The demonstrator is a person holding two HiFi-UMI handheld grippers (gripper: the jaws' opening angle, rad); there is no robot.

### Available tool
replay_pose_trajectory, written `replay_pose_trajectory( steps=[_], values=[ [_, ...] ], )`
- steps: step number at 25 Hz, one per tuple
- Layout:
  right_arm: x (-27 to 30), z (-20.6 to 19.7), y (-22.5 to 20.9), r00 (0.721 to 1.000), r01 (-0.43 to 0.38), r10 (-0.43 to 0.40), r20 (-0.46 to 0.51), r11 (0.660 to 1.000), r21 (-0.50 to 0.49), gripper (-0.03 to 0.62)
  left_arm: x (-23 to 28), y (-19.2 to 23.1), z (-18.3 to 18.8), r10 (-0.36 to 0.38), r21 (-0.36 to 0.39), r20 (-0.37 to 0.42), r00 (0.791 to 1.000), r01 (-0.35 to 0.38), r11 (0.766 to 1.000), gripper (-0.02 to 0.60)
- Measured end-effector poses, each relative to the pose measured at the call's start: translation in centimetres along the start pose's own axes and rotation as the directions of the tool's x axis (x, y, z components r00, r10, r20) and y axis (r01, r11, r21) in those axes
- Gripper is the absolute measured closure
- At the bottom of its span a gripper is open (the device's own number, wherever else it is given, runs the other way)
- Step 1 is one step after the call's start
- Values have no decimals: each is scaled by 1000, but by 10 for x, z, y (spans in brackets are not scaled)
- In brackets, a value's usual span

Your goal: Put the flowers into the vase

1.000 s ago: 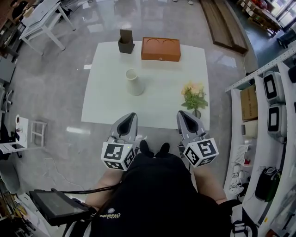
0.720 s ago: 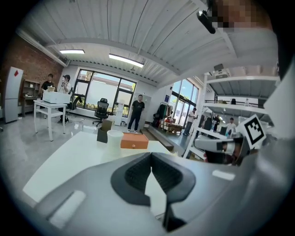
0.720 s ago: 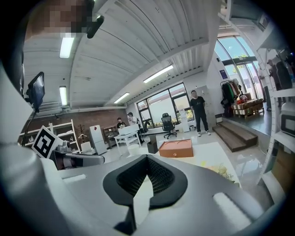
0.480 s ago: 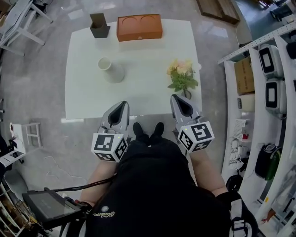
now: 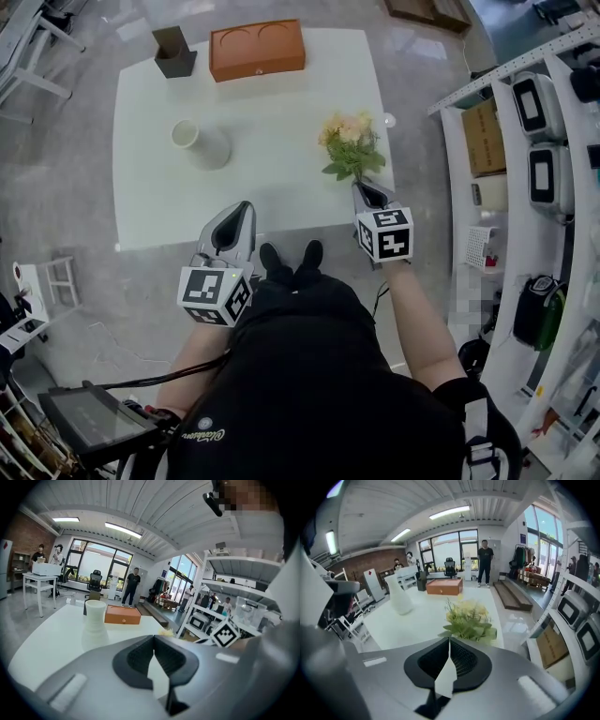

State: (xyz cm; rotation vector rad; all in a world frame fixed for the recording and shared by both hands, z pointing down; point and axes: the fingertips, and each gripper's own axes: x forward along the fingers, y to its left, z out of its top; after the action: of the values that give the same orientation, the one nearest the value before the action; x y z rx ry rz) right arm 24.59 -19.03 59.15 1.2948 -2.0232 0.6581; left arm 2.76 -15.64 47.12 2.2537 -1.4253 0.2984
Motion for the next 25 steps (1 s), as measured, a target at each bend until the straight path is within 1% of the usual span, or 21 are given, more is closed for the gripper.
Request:
replay_pose_trajectory(
  steps=[2,4,6,7,10,13,15,17,18,20,22,25],
  values=[
    [17,-16,-12,995,0,-2,-96,1000,-14,553,0,-1,0,-3,-1,-4,1000,3,1000,575],
    [30,-27,-22,984,2,-7,-180,1000,-28,534,-1,-1,0,-3,-1,-6,1000,3,1000,575],
    [42,-36,-29,967,-14,8,-255,1000,-20,464,-3,-1,0,-1,1,-4,1000,1,1000,575],
    [47,-39,-31,959,-24,20,-282,1000,-11,446,-3,-1,0,1,1,-3,1000,-1,1000,575],
    [60,-45,-37,933,-63,65,-353,998,16,430,-4,3,-1,9,-2,-7,1000,-9,1000,575],
    [69,-50,-38,892,-121,133,-433,991,56,433,-5,5,-3,15,-8,-9,1000,-15,1000,575],
    [74,-53,-37,855,-158,193,-482,981,113,433,-6,5,-3,13,-9,-7,1000,-13,1000,575],
    [77,-54,-37,821,-173,233,-521,972,160,440,-6,4,-4,10,-10,-7,1000,-10,1000,575],
    [79,-55,-39,810,-171,239,-536,970,173,455,-7,4,-4,9,-10,-7,1000,-9,1000,575],
    [82,-57,-42,793,-166,246,-557,967,192,485,-7,4,-5,8,-13,-8,1000,-8,1000,575],
    [85,-59,-42,776,-176,274,-567,959,222,494,-7,4,-5,7,-11,-7,1000,-7,1000,575],
    [88,-62,-42,768,-189,305,-564,948,255,519,-9,5,-6,7,-10,-4,1000,-7,1000,575]
  ],
)
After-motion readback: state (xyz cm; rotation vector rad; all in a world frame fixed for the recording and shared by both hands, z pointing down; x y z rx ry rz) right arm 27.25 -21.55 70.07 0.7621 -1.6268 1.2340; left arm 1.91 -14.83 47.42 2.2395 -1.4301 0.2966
